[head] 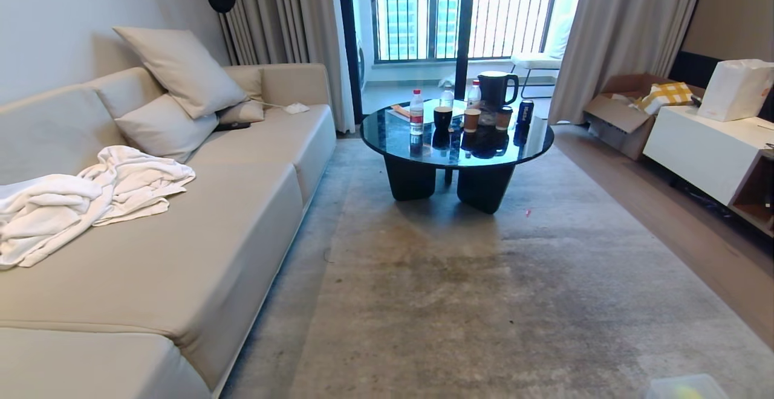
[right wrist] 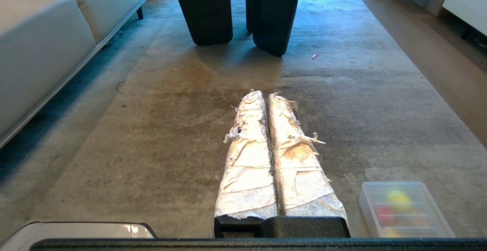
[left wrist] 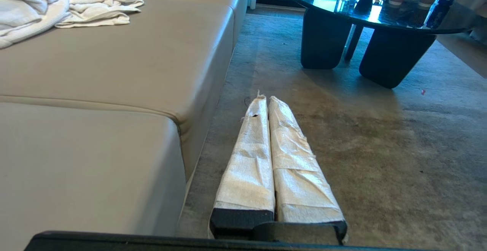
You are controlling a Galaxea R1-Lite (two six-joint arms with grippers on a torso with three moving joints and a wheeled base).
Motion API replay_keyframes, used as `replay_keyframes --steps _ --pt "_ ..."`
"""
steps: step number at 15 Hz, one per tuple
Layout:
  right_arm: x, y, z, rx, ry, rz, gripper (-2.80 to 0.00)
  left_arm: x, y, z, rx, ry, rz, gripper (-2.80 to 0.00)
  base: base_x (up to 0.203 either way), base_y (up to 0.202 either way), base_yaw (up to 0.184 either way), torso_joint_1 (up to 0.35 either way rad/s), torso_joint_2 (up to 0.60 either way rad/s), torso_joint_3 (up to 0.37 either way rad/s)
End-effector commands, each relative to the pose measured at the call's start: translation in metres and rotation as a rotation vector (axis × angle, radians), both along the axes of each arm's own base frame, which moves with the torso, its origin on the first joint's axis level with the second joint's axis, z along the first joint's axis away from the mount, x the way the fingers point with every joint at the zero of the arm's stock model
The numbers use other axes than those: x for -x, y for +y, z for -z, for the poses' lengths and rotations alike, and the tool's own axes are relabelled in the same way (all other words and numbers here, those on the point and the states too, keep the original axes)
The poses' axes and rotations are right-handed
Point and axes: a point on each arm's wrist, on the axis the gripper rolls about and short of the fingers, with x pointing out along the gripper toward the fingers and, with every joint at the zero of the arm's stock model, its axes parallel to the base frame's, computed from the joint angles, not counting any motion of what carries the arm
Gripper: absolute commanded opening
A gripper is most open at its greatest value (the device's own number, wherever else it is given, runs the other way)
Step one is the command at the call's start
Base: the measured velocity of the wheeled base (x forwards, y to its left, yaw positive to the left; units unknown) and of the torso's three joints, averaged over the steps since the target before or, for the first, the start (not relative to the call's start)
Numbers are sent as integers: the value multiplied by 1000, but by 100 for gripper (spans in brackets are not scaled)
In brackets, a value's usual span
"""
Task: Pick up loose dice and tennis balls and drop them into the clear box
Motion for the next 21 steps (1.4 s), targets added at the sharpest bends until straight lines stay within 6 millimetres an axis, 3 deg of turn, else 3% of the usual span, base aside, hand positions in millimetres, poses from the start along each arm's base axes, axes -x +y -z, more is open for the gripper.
replay_keyframes --steps 1,4,21 --pt "0 0 0 0 1 -2 -280 0 0 0 1 0 0 -280 -186 0 3 2 2 6" --pt "0 0 0 0 1 -2 -280 0 0 0 1 0 0 -280 -155 0 -2 0 1 1" --pt "0 0 0 0 1 8 -280 0 0 0 1 0 0 -280 0 0 0 0 0 0"
